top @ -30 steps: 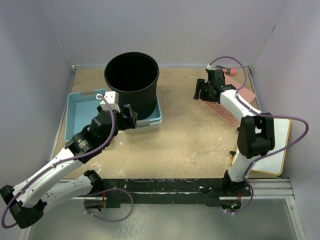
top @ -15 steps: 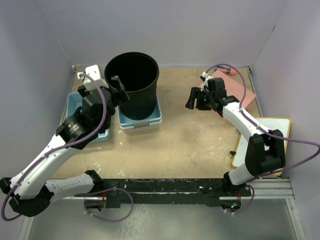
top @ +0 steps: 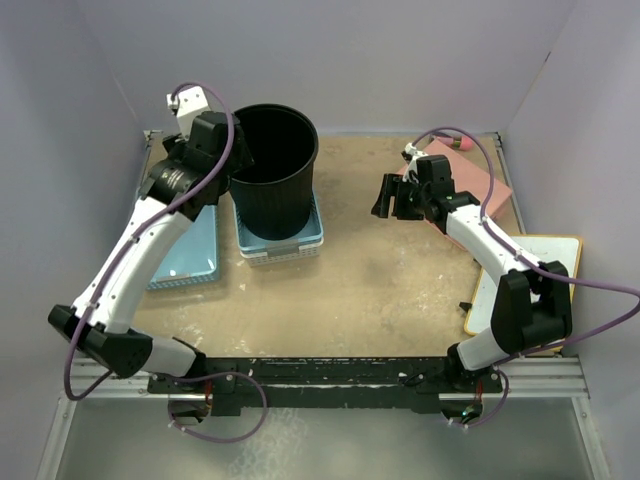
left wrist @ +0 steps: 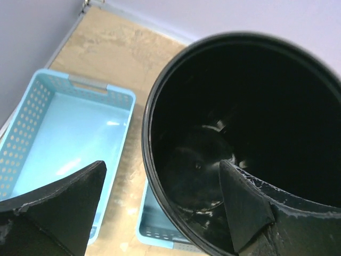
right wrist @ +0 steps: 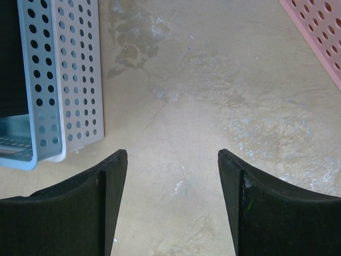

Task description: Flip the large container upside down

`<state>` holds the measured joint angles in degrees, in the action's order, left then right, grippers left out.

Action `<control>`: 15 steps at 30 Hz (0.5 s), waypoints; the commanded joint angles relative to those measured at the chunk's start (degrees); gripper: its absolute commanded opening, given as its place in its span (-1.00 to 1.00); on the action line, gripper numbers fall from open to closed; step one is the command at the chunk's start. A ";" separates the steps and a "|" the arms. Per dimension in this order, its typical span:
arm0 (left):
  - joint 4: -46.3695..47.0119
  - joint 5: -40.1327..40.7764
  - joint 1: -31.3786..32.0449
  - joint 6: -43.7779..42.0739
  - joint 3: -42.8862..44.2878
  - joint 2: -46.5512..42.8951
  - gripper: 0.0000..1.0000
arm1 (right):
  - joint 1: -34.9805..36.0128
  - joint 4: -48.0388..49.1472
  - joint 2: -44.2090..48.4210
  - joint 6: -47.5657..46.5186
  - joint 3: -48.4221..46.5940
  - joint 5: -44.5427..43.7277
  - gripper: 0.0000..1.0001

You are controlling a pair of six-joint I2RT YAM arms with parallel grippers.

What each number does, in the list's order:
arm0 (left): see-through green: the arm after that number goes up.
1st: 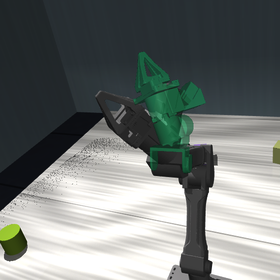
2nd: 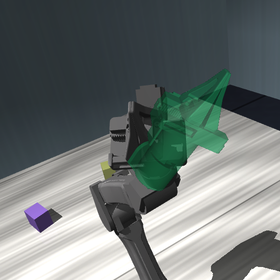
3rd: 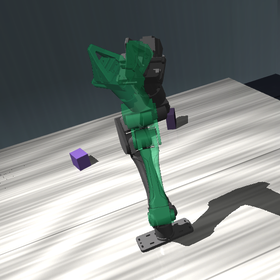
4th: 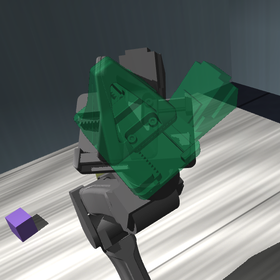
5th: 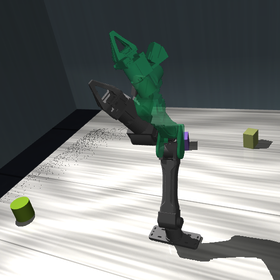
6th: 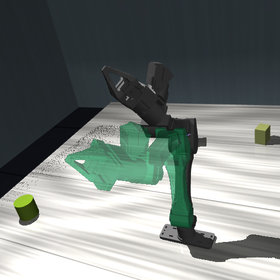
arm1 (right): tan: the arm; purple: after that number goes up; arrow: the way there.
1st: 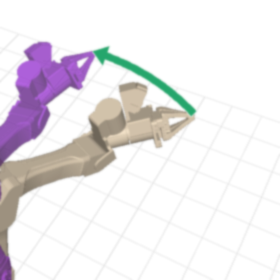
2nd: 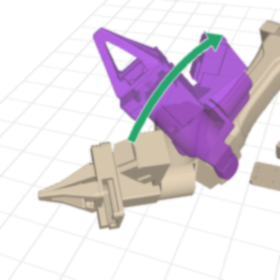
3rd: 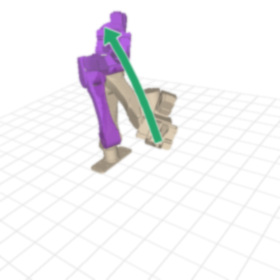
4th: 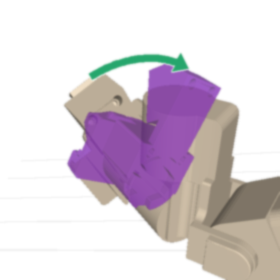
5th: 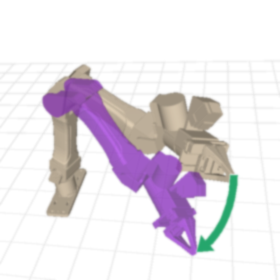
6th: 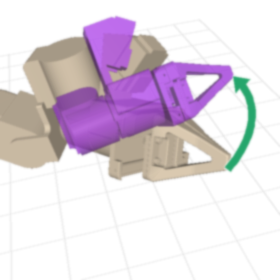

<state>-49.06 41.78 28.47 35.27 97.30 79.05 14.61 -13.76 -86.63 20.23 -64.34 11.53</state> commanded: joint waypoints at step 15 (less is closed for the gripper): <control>0.53 -9.29 -3.27 0.59 0.36 2.52 -0.55 | -0.02 -0.19 2.43 -1.41 -1.11 -1.16 0.43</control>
<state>-51.55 32.99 25.41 37.12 95.98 83.20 14.61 -13.85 -86.48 19.68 -64.34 11.07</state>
